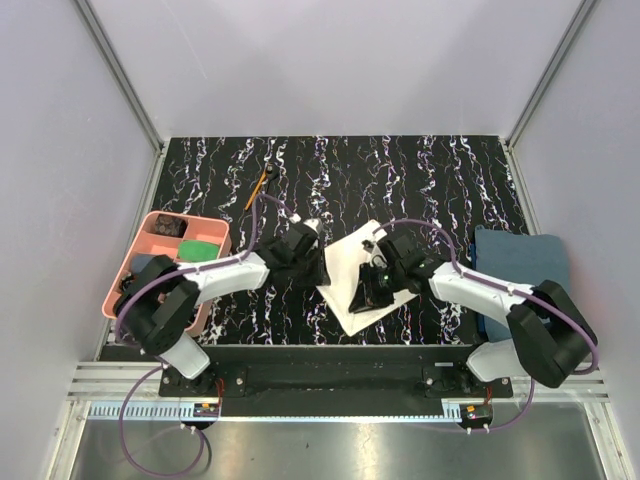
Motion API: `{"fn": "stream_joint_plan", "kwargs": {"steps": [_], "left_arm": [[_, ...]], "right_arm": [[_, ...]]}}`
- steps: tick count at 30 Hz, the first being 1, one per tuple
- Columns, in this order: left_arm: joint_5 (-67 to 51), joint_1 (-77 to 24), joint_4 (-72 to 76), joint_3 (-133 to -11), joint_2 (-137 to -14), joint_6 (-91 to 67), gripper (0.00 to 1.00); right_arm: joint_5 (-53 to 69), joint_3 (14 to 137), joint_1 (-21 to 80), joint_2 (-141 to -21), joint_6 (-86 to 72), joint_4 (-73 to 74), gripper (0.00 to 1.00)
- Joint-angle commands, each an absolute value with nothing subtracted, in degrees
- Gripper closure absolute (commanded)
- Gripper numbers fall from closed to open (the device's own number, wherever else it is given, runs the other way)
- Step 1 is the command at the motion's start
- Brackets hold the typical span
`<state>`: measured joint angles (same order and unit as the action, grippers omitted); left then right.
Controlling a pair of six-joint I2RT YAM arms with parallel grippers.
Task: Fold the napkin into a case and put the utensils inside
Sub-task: Fold the square-folded napkin at the center of the board, then pick up the upper triangle-folded napkin from the center of the board.
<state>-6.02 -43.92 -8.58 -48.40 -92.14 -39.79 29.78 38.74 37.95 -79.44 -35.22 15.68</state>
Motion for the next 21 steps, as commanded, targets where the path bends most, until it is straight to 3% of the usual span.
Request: {"fn": "stream_joint_plan", "kwargs": {"steps": [1, 7, 11, 21], "left_arm": [[-4.7, -40.9, -10.4, -50.6, -84.6, -39.2, 0.68], [-3.0, -34.5, -13.6, -48.4, -80.2, -41.0, 0.52], [-6.3, -30.6, -12.8, -46.1, -80.9, -43.0, 0.50], [-6.7, -28.9, -9.8, -48.4, -85.4, -42.5, 0.46]], "right_arm": [[20.1, 43.4, 38.4, -77.2, -30.2, 24.4, 0.72], [14.9, 47.5, 38.8, -75.3, -27.7, 28.7, 0.53], [14.5, 49.8, 39.1, -76.7, -26.4, 28.8, 0.42], [8.1, 50.2, 38.9, -85.3, -29.5, 25.0, 0.40]]}}
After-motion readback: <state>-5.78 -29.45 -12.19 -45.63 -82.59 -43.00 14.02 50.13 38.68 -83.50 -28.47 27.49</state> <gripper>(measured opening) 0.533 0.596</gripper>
